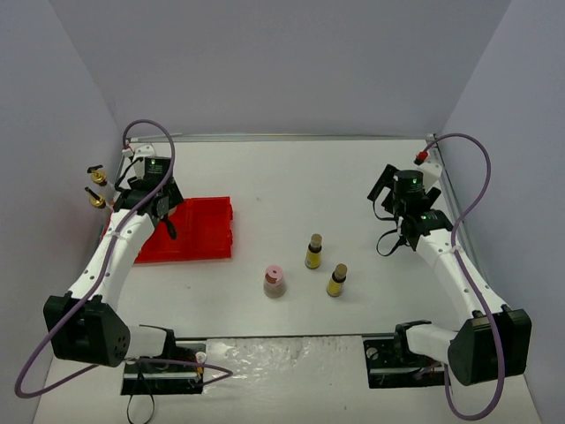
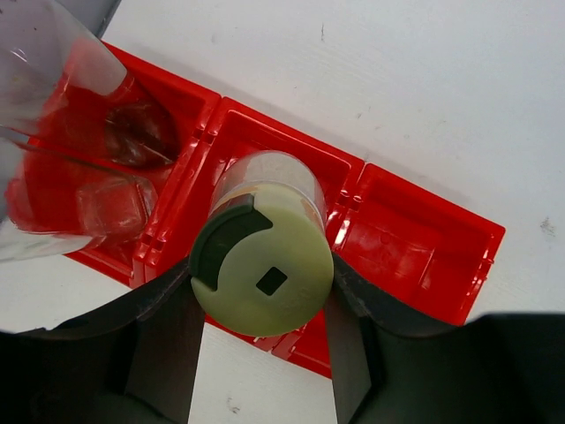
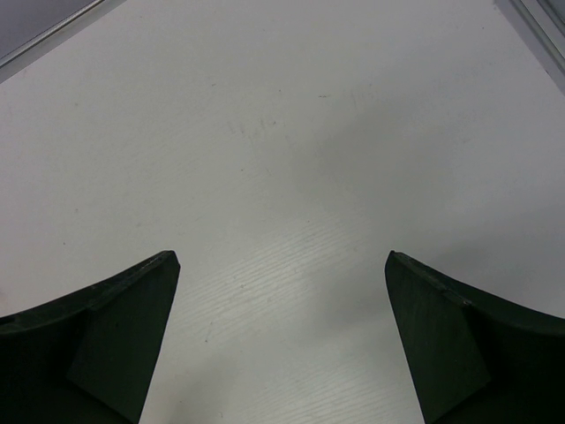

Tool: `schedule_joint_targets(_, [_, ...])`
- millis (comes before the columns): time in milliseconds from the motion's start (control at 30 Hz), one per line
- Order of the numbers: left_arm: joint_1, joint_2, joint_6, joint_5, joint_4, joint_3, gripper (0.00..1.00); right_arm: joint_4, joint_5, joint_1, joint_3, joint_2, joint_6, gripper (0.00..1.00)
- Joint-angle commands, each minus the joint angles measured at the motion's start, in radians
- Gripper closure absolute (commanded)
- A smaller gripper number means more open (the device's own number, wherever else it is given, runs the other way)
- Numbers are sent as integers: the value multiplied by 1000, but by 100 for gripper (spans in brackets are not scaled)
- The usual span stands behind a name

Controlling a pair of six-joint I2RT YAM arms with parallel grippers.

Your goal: Organize the condiment bottles

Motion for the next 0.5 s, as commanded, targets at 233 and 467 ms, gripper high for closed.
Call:
schedule_joint_targets(233, [68,91,-11,85,193,-71,100,47,7,4,-4,-30,-8,0])
schedule_joint_targets(467, [74,151,-21,76,265,-105,100,47,2,3,-3,-36,-8,0])
